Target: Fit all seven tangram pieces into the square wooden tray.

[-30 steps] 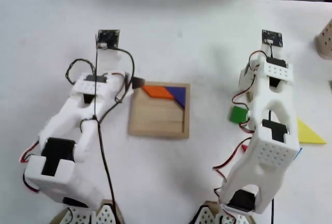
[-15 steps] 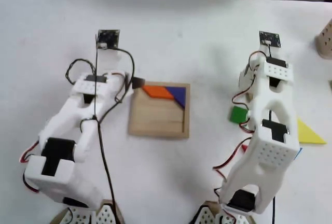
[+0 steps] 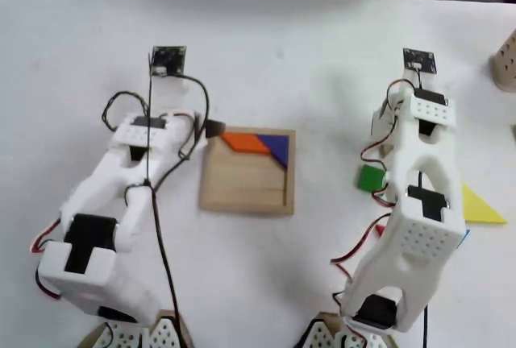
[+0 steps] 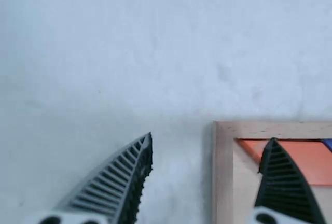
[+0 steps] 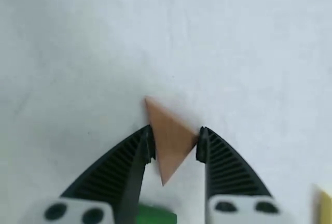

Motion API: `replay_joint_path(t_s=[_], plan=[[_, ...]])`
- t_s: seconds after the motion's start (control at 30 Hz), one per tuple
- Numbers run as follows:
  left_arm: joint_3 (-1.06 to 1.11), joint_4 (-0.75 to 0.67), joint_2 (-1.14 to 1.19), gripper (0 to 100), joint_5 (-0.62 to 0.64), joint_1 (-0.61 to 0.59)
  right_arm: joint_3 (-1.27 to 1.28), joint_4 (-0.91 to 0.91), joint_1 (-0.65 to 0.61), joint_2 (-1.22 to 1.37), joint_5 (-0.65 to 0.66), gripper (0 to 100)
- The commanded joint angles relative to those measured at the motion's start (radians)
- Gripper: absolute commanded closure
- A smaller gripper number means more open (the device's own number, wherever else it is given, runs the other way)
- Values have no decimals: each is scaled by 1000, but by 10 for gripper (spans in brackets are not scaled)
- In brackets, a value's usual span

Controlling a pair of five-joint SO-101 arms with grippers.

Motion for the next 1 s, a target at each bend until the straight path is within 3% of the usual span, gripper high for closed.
replay_joint_path(t_s=[0.0, 0.6, 0.97], plan=[[-54, 5, -5, 669, -31, 13, -14, -1, -5, -24, 6, 918], [-54, 5, -5, 669, -31, 12, -14, 193, -30, -168, -95, 915], [-52, 5, -5, 669, -31, 15, 21, 394, -128, -326, -201, 918]])
